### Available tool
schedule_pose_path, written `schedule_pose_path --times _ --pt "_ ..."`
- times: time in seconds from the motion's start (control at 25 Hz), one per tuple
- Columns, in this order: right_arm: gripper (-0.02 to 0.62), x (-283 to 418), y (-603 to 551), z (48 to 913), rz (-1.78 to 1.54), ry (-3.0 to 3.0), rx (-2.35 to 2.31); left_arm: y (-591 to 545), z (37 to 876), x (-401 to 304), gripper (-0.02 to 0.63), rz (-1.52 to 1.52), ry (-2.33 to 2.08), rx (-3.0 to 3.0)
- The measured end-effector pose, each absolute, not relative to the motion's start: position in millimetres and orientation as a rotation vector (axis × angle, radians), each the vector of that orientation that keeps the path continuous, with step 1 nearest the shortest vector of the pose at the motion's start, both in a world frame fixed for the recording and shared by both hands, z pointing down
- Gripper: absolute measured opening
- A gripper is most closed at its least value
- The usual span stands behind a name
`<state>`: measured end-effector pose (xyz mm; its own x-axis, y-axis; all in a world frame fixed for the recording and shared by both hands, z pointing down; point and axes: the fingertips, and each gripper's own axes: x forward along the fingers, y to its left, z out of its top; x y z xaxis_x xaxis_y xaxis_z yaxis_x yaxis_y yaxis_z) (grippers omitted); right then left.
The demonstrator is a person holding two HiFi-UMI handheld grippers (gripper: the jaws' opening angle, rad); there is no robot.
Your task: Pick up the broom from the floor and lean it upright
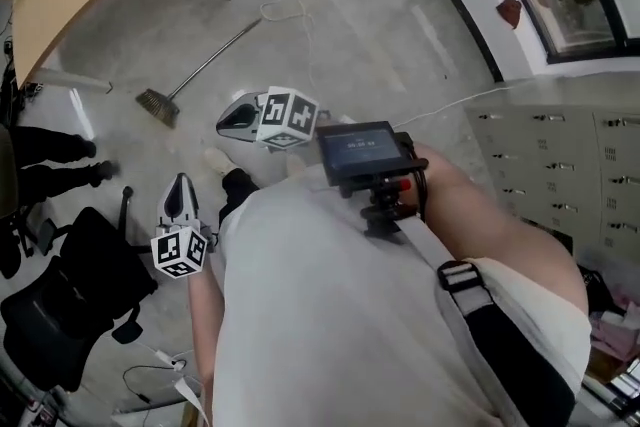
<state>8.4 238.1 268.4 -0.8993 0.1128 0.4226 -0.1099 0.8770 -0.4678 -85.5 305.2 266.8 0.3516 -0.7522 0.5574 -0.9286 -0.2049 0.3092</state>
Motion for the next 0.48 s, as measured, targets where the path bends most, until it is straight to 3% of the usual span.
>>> schedule_pose_path --times 0.48 --pt "0.017 -104.8 139.2 289.1 0.670 -2.545 0.194 179.3 312.0 -195.1 0.006 0.388 -1.222 2.175"
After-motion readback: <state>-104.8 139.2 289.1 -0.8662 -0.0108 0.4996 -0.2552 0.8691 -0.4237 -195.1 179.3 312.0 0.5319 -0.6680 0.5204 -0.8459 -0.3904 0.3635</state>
